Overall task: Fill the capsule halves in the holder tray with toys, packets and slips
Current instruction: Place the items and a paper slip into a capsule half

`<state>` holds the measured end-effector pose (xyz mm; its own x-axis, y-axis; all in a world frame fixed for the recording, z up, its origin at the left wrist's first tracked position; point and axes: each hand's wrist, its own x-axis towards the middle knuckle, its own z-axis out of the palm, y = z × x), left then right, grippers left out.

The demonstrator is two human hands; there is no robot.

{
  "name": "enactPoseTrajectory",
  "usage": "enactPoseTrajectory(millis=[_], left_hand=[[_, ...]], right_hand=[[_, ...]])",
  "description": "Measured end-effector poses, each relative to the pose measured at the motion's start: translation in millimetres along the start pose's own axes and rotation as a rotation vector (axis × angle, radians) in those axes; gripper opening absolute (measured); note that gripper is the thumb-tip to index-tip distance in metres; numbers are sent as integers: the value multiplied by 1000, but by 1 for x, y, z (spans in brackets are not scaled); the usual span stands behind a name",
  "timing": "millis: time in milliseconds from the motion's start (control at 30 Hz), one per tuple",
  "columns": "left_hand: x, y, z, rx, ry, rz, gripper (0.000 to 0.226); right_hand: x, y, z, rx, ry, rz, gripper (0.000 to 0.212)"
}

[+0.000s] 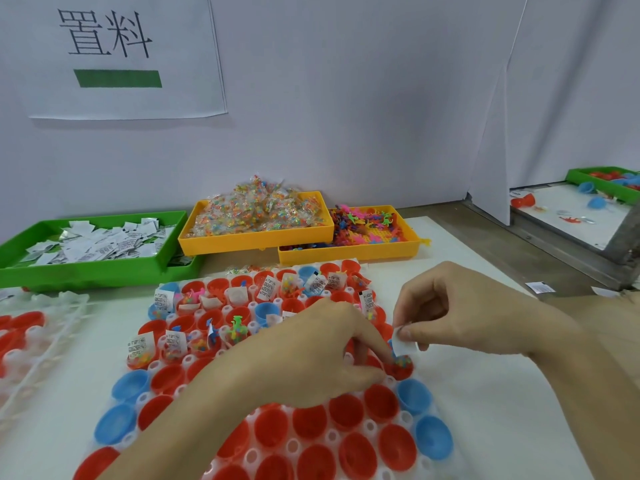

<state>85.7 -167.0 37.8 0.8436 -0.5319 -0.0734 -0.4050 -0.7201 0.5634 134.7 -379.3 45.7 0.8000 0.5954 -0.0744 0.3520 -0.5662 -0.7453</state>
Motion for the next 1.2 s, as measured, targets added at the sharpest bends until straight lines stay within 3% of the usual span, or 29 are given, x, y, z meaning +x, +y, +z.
enactPoseTrajectory(millis=[400,700,833,1200], left_hand=[[2,-3,3,11,33,28,21],[8,6,12,90,228,-9,35],[10,5,12,101,252,-32,12],[9,7,20,124,219,-8,12]], right_hand=[[0,-2,4,-59,-22,-63,15],[-3,-3,0,38,-83,11,11],[-3,-4,0,2,-104,36,12],[-2,-3,1,-41,-87,17,10]])
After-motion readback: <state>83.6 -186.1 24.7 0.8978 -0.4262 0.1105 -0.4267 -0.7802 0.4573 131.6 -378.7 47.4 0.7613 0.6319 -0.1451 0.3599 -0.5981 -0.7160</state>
